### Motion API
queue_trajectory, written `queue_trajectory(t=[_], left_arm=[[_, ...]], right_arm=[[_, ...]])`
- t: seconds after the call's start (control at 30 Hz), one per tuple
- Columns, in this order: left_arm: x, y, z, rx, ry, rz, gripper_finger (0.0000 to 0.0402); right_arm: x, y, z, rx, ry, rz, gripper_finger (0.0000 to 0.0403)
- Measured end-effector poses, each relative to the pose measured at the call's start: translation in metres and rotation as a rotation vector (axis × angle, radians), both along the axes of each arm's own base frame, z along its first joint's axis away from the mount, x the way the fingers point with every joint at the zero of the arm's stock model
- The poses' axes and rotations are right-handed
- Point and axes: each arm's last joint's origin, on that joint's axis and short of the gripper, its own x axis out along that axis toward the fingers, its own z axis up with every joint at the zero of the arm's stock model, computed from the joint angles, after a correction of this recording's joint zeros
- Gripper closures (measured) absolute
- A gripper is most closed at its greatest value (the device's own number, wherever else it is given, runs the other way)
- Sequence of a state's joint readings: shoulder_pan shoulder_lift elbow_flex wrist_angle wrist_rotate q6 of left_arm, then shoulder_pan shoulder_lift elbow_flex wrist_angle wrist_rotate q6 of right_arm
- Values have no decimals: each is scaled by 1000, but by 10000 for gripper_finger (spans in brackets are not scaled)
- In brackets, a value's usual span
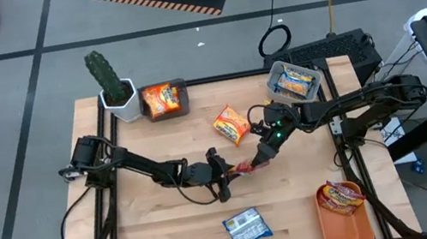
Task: Sort Maruchan noodles
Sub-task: Put the red noodle pack into the orange bin
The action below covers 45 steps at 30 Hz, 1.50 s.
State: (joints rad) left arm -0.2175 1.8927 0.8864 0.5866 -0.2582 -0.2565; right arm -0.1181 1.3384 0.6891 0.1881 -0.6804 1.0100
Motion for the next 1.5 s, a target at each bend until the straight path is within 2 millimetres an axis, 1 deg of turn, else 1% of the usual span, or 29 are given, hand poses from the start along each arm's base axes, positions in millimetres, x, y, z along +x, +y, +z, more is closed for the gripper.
queue_trajectory(t=[0.1,0.2,0.3,0.43,0.6,0.7,0.83,0.97,1.03,1.17,1.33,1.5], left_arm=[[-1,-3,1,-32,-5,5,299],[-1,-6,6,-45,-30,-1,300],[-3,-9,13,-63,-54,-6,300],[-4,-12,20,-79,-74,-8,301],[-6,-11,29,-103,-102,2,301],[-6,-10,33,-105,-111,4,301],[-8,-9,28,-110,-63,13,300],[-10,-9,22,-181,0,55,300],[-12,-8,18,-242,37,92,300],[-16,-7,11,-352,118,170,300],[-18,-9,7,-472,173,174,299],[-21,-12,3,-528,218,193,299]], right_arm=[[1,0,1,-3,-16,-2,402],[-1,-1,7,-20,-43,-26,394],[-6,-1,18,-57,-88,-70,375],[-15,-4,32,-87,-145,-99,337],[-28,-6,45,-111,-170,-135,298],[-36,-6,51,-153,-180,-163,284],[-47,-5,53,-185,-147,-174,278],[-55,-1,46,-200,-45,-149,277],[-58,2,39,-210,47,-161,277],[-63,8,21,-226,283,-261,277],[-54,15,8,-194,381,-281,268],[-35,16,-8,-173,397,-283,237]])
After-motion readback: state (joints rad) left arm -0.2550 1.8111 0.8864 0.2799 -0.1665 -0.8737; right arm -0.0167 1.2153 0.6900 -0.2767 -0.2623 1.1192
